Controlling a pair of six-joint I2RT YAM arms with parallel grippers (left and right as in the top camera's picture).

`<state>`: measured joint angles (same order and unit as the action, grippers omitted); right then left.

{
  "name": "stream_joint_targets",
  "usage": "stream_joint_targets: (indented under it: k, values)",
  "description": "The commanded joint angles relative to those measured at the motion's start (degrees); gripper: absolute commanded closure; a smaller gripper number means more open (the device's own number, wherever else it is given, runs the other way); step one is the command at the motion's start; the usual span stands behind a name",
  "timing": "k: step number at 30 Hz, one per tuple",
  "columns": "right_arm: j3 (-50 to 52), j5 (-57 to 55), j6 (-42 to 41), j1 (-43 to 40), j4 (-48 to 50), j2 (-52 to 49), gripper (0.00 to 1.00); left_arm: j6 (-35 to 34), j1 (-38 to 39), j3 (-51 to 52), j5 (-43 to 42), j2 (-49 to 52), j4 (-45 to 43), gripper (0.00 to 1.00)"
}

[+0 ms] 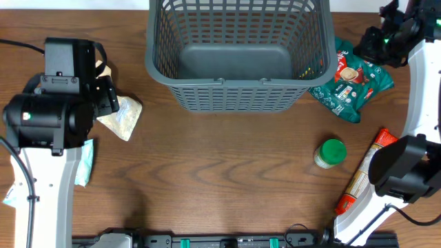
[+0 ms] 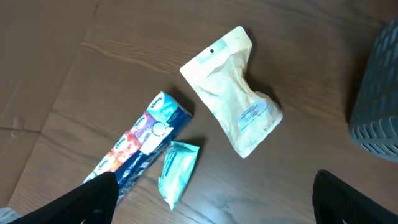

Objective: Pack container

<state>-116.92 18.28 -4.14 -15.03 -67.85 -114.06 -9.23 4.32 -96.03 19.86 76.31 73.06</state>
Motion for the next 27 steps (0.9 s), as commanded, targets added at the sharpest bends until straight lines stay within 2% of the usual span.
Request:
stream_joint_targets:
  k: [1, 6, 27]
  values:
    - [-0.37, 7.80, 5.09, 0.24, 0.39, 0.24, 0.99, -1.14, -0.28, 0.13, 0.09, 0.59, 0.00, 0.14]
    - [-0.37, 12.46, 9.66, 1.27, 0.33, 0.24, 0.99, -1.14, -0.28, 0.13, 0.07, 0.85, 0.00, 0.14]
    - [-0.37, 12.92, 11.56, 7.08, 2.45, 0.24, 0.99, -1.14, -0.28, 0.13, 0.09, 0.85, 0.00, 0.14]
